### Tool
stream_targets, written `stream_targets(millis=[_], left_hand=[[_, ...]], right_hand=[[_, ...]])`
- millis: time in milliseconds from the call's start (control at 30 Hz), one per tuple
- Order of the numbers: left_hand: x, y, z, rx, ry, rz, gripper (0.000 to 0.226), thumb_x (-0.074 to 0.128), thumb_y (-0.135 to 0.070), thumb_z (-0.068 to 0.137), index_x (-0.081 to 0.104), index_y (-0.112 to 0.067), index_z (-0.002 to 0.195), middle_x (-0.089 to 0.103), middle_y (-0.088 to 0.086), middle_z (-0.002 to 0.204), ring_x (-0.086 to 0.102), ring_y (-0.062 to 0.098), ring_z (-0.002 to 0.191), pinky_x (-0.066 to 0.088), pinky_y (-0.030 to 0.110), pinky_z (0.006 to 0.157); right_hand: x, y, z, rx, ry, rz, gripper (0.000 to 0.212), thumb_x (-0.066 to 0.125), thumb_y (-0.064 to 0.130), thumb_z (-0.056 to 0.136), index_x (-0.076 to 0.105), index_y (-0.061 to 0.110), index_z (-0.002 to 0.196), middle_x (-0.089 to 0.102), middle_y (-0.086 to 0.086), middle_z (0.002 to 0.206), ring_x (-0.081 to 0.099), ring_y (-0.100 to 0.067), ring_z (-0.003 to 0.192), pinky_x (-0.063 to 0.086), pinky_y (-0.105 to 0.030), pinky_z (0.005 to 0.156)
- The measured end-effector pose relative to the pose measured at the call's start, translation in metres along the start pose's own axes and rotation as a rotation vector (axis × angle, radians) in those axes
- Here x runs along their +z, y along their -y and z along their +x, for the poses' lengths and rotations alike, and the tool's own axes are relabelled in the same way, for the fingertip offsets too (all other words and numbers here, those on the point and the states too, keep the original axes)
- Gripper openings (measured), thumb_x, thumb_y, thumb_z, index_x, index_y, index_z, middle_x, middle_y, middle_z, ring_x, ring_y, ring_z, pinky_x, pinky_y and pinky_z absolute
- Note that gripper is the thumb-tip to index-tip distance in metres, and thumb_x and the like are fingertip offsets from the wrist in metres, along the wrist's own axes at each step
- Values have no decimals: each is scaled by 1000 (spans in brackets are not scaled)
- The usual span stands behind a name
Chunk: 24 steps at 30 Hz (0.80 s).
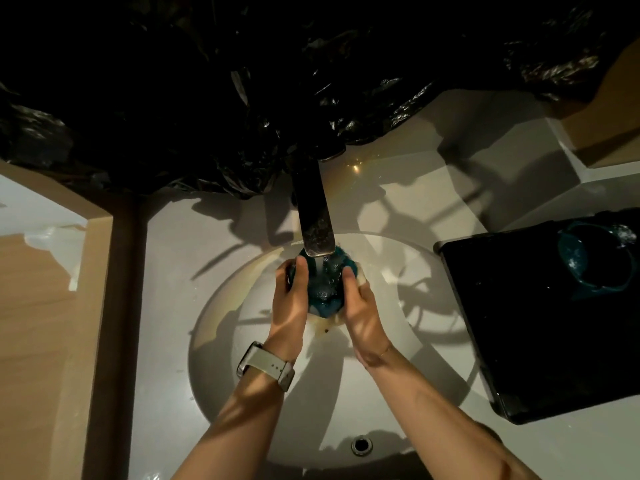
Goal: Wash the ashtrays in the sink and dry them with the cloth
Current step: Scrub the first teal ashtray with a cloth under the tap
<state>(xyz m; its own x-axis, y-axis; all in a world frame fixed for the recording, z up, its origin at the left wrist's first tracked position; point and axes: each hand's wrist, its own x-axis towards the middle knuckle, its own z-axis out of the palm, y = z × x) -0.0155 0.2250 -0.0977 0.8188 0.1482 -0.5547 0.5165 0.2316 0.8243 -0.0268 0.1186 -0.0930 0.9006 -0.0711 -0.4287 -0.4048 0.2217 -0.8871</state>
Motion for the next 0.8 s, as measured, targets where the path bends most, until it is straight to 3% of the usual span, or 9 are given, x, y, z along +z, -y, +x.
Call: stream_targets(millis=[100, 167, 300, 367, 433, 533, 633, 733, 800], left_hand=[[-4, -4, 8, 4, 56, 123, 42, 61, -36, 95, 50, -16, 130, 66, 8, 121, 63, 27, 113, 50, 47, 101], [-12, -6, 16, 76, 171, 308, 48, 68, -29, 87, 53, -7, 127, 67, 11, 117, 63, 31, 111, 51, 36, 96], [-26, -12, 18, 376, 365, 676, 52, 64, -44, 84, 58, -15, 126, 60, 4, 127, 58, 17, 115, 49, 20, 94], [-33, -15, 15, 480, 477, 831, 56, 56, -54, 82, 57, -27, 131, 51, -2, 133, 48, 10, 122, 38, 16, 103], [-41, -15, 15, 572, 571, 1003, 54, 58, -59, 80, 66, -27, 123, 47, 2, 139, 41, 15, 127, 32, 24, 109], [-47, -10, 16, 794, 606, 1268, 58, 50, -68, 83, 73, -17, 99, 54, 9, 141, 44, 28, 131, 25, 43, 115], [-43, -11, 16, 876, 605, 1299, 48, 53, -56, 87, 73, -13, 96, 70, 4, 111, 61, 22, 111, 22, 43, 116], [-34, -14, 11, 838, 532, 1183, 41, 58, -49, 87, 64, -9, 82, 59, -2, 81, 55, 19, 80, 39, 35, 94], [-24, -18, 3, 655, 450, 1059, 44, 57, -53, 85, 58, -9, 82, 52, -5, 79, 50, 17, 76, 39, 28, 71]], right_hand=[[-6, 2, 3, 4, -8, -45, 30, 36, 24, 105, 56, 11, 124, 70, -11, 112, 67, -21, 104, 57, -28, 83], [-14, 0, 12, -7, -43, -116, 32, 43, 29, 102, 54, 13, 127, 68, -10, 117, 64, -19, 109, 53, -31, 93], [-31, 4, 33, 67, -5, -289, 45, 51, 47, 88, 62, 16, 119, 71, -5, 112, 64, -19, 108, 48, -40, 101], [-38, 15, 39, 132, 32, -287, 36, 52, 36, 95, 65, 7, 111, 71, -12, 109, 65, -23, 103, 52, -31, 93], [-45, 22, 44, 212, 119, -268, 34, 52, 30, 97, 67, 1, 109, 70, -18, 110, 65, -26, 99, 51, -28, 87], [-48, 27, 45, 328, 311, -303, 50, 57, 49, 83, 67, 12, 115, 70, -11, 115, 63, -28, 112, 45, -45, 103], [-44, 31, 44, 345, 337, -229, 44, 51, 44, 94, 63, 14, 123, 69, -6, 118, 62, -22, 114, 45, -39, 102], [-32, 38, 33, 346, 264, -168, 44, 35, 49, 100, 66, 21, 112, 73, 2, 101, 65, -13, 93, 49, -26, 73], [-24, 35, 23, 327, 166, -162, 46, 30, 54, 99, 66, 26, 102, 72, -1, 99, 66, -12, 88, 51, -23, 70]])
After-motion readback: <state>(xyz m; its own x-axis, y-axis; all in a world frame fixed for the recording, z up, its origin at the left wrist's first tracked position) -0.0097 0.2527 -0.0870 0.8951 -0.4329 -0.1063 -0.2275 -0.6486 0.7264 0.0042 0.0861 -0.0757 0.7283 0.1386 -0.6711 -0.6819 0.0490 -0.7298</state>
